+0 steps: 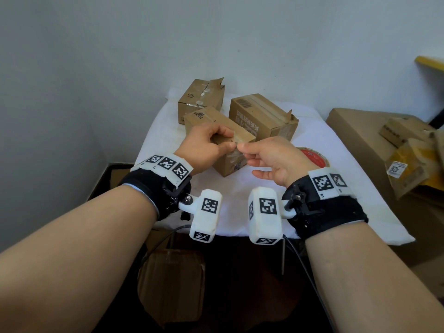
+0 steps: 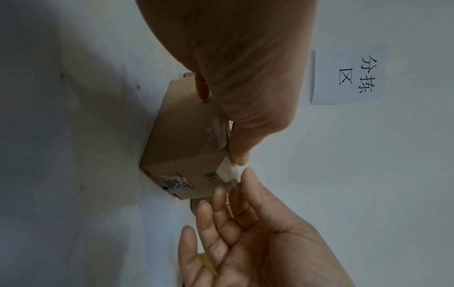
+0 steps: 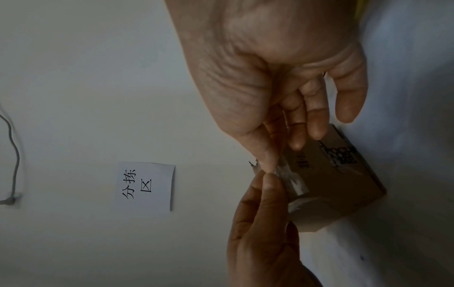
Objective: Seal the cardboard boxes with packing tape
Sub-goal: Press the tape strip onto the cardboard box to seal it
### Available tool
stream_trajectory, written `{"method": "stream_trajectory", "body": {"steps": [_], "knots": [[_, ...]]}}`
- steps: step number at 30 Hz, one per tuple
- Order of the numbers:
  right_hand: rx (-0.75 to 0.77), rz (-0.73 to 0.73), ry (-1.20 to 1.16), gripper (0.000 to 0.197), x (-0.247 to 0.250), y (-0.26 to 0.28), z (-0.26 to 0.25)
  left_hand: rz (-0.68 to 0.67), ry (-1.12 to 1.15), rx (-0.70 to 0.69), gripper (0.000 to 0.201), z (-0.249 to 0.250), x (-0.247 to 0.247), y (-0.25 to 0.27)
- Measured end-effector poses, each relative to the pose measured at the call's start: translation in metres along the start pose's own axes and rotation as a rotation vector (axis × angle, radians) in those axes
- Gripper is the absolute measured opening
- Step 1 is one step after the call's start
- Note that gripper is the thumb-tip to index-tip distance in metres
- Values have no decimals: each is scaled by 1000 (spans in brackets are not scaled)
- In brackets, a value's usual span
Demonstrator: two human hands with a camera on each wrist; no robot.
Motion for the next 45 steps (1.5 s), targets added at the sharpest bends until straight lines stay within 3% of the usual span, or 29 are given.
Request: {"method": "stream_trajectory", "body": {"steps": [9,24,27,34,39,45], "knots": [[-4,15,12,27,5,2,0,-19,124,70,20,-7,-3,-1],[17,93,39,23,16,-4,-3,-38,120,66,28,-6,-5,-2],[6,103,44,16,18,-5,-2,-41,121,63,29,-7,-5,-3],[62,214,55,10,38,-6,-8,-43,124,45,29,-9,-4,-4],[207,161,142,38,19,-7,-21,-34,105,6,24,-4,-5,-4],[224,190,241,83,1,-14,-20,-52,54,-45,35,0,-5,-2]]}}
Point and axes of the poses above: each hand's wrist, its own y-axis away from the middle knuckle, its own x-axis out of the back of the hand, z = x × y, the point moved 10 cm from there along -y, towards the middle knuckle, and after that the axes turned 7 degrees about x, right-handed, at the moved point
